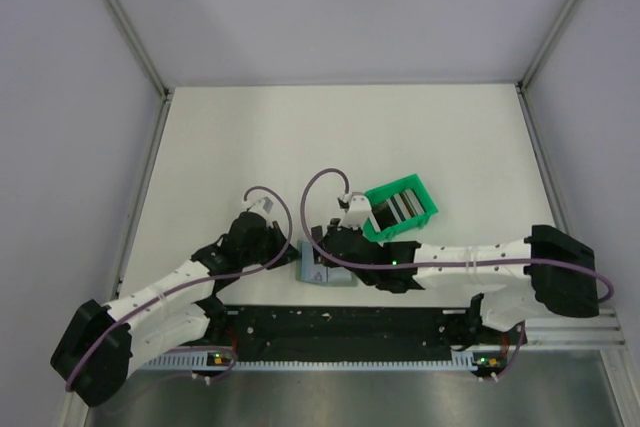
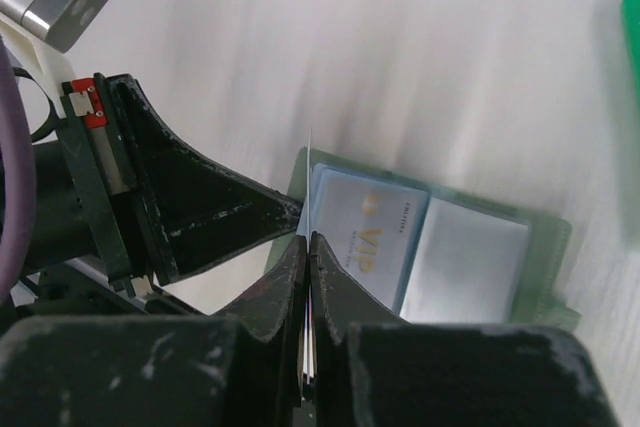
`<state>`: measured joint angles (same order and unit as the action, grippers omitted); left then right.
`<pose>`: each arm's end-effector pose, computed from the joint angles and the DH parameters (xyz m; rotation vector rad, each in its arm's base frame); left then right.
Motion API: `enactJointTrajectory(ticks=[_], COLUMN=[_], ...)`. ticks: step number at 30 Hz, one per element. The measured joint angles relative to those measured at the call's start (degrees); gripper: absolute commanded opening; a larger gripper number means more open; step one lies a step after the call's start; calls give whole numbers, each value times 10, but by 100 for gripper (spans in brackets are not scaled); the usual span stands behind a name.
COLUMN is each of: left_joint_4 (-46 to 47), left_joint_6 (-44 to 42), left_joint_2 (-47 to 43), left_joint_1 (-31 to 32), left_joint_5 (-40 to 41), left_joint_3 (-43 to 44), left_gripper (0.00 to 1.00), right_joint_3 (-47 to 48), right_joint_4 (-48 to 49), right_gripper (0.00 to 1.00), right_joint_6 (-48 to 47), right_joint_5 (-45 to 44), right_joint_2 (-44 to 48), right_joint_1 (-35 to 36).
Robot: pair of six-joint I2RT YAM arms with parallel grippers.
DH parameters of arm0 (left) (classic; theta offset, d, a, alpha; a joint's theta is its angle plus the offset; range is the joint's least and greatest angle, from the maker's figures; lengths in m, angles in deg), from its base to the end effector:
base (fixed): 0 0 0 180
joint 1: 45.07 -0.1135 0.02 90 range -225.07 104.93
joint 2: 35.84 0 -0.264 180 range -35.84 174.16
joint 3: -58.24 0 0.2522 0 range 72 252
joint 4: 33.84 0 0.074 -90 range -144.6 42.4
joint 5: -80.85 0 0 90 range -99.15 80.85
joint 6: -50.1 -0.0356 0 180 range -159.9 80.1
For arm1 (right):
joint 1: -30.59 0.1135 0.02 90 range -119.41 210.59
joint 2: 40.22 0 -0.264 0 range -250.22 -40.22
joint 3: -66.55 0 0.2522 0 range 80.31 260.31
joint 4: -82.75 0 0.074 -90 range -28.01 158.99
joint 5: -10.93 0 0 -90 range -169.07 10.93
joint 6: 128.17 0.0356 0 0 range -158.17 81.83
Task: Put the credit cards into the card holder
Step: Turn over the card slot in the card holder.
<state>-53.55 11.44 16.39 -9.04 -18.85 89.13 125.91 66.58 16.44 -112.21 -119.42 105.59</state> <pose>0.1384 -0.1081 0.1588 -0.2350 2.4658 -0.9300 0.0943 0.2768 0.2262 -0.0597 2.1691 0.7172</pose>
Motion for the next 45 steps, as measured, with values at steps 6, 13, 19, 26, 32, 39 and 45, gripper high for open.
enactJointTrajectory(ticks=[6, 13, 19, 26, 32, 39, 45], left_joint_4=[0, 1, 3, 3, 3, 4, 4], left_joint_6=[1, 7, 11, 11, 11, 11, 11], left_joint_2=[0, -7, -11, -11, -11, -11, -11], left_joint_1=[0, 0, 0, 0, 0, 0, 0], left_joint_5=[-3, -9, -11, -10, -10, -10, -10], left_joint_3=[0, 0, 0, 0, 0, -6, -7], left_gripper=[0, 0, 0, 0, 0, 0, 0], right_joint_3=[26, 38, 44, 48, 52, 56, 59], right_joint_4=[27, 31, 28, 22, 14, 3, -1], right_gripper=[0, 0, 0, 0, 0, 0, 0], right_joint_6=[10, 20, 27, 30, 35, 35, 36], right_joint_5=[-30, -50, -61, -66, -66, -66, -66], right_joint_2=[-41, -67, -84, -89, -98, -111, -116], right_joint_1=[14, 21, 22, 22, 22, 22, 23])
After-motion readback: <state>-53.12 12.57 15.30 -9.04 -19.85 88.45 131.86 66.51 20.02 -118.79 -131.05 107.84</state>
